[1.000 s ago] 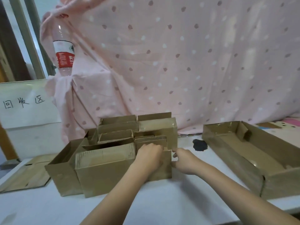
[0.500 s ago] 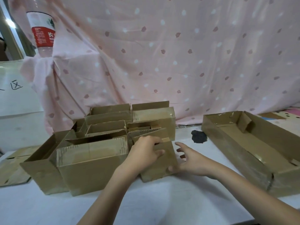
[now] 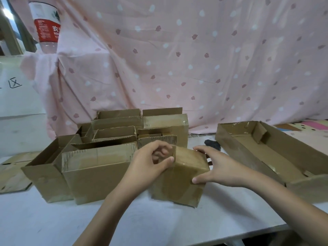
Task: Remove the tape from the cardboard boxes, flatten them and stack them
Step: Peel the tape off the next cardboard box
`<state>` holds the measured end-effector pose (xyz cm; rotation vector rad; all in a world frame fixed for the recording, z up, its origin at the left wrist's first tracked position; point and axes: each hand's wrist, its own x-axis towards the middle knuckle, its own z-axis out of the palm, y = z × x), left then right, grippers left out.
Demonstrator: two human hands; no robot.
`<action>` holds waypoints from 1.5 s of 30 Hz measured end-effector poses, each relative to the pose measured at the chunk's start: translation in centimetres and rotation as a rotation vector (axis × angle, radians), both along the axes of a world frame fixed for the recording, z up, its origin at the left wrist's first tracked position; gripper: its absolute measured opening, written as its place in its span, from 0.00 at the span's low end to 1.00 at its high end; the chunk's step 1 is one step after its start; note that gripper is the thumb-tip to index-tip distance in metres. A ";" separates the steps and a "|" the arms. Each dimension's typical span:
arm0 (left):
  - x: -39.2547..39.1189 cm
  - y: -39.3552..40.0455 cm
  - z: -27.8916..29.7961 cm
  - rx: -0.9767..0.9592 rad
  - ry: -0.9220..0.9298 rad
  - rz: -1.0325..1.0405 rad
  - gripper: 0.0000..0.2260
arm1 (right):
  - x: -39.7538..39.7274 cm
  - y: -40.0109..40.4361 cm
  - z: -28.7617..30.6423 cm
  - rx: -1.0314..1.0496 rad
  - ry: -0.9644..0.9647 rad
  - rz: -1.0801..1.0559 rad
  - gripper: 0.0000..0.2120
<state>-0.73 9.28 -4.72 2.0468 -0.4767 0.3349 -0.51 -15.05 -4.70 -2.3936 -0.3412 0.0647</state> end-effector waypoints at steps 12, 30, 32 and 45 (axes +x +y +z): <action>-2.7 -0.2 -0.3 0.539 0.009 -0.099 0.23 | -1.3 3.7 -1.1 0.016 0.020 0.205 0.43; -3.5 -0.5 -0.8 0.802 -0.031 -0.098 0.26 | 0.0 3.6 0.5 0.021 -0.073 0.054 0.02; -3.6 -0.5 -1.6 0.888 -0.100 -0.084 0.33 | 0.0 3.7 0.6 0.027 -0.076 0.040 0.03; -3.1 -0.5 -3.1 1.028 -0.274 -0.013 0.45 | 0.9 3.8 1.3 -0.039 -0.071 0.090 0.04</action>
